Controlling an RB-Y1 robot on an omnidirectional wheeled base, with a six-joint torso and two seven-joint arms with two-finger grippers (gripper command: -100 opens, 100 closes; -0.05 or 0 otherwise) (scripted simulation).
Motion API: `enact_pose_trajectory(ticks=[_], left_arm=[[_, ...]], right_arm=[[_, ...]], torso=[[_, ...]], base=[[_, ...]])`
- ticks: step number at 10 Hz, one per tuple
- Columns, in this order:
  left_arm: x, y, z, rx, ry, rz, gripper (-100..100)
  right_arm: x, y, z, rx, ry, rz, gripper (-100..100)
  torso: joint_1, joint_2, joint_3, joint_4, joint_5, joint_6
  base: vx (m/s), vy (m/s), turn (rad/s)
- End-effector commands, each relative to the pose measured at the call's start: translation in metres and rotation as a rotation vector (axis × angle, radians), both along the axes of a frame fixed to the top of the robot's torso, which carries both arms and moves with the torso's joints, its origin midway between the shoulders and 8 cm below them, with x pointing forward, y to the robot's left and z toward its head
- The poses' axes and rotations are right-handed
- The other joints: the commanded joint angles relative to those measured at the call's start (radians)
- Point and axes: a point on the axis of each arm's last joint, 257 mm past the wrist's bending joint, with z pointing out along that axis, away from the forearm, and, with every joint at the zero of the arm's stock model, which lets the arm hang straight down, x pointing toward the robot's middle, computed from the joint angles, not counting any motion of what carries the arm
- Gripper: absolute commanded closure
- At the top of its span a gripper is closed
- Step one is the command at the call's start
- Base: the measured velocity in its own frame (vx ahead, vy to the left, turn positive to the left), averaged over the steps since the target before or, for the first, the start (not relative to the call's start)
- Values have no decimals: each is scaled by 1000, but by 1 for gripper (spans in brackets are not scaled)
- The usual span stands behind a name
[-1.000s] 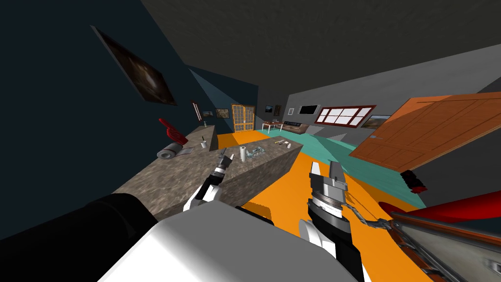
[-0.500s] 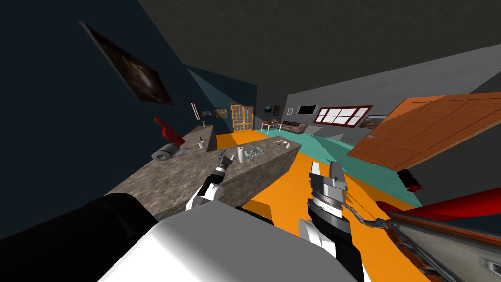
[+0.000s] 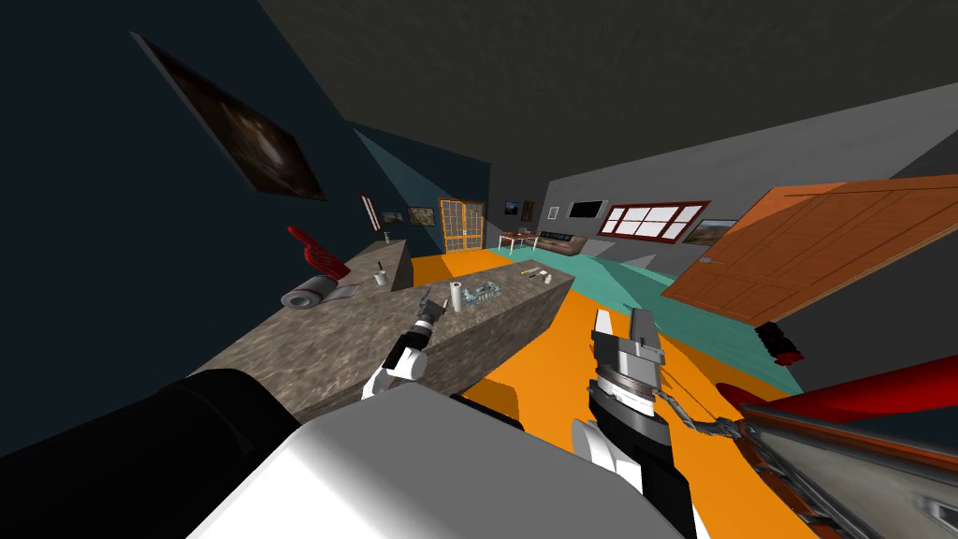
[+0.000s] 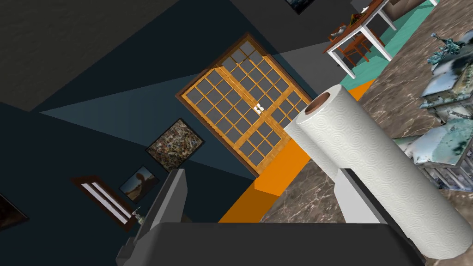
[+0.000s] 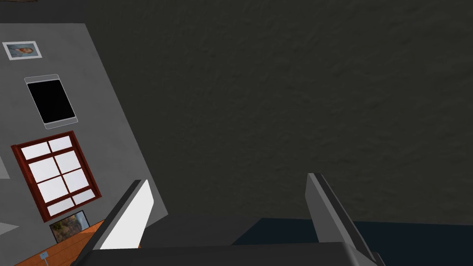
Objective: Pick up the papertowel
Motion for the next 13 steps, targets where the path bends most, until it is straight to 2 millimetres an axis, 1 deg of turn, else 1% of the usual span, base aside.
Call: enact_pose_trajectory(ticks=[1,7,11,12,13], left_arm=[[7,4,-12,-83,21,-3,-100],[22,13,-59,-372,89,-11,-100],[29,16,-83,-521,124,-16,-100],[32,18,-92,-574,137,-18,-100],[33,19,-95,-595,142,-18,-100]], right_arm=[[0,0,0,0,0,0,0],[0,0,0,0,0,0,0],[0,0,0,0,0,0,0],[0,0,0,0,0,0,0],[0,0,0,0,0,0,0]], torso=[[0,0,0,0,0,0],[-1,-1,-1,0,0,0],[0,0,0,0,0,0],[0,0,0,0,0,0],[0,0,0,0,0,0]], base=[[28,-29,-10],[35,-36,-17],[28,-27,-12],[34,-32,-47],[28,-28,2]])
